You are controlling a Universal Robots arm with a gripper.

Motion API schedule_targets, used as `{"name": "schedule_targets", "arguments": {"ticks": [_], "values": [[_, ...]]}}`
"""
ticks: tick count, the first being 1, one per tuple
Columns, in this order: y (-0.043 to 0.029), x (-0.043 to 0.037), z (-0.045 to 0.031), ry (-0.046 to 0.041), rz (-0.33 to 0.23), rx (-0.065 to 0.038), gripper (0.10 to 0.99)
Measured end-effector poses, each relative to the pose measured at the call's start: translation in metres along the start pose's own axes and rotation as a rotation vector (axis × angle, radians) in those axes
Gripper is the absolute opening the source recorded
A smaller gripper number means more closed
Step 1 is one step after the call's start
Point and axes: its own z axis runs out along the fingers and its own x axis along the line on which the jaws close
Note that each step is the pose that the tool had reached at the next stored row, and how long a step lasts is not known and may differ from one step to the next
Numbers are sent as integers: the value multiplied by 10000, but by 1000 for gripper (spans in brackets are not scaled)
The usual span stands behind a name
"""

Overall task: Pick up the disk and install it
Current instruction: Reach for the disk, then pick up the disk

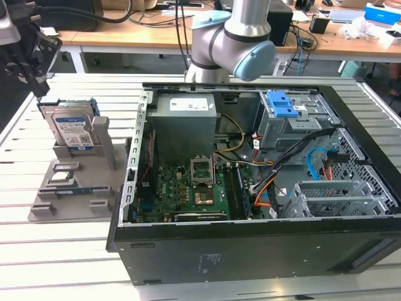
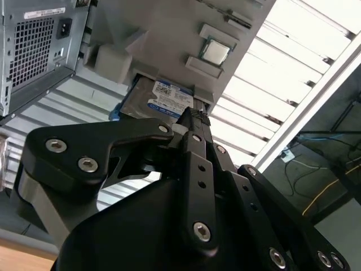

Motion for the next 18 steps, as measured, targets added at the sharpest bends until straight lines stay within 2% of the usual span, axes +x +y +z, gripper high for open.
{"name": "schedule_targets", "arguments": {"ticks": [6,9,18], "values": [[126,232,44,1,-1,3,106],[154,261,50,-1,-1,2,106],[156,261,50,0,-2,2,106]]}}
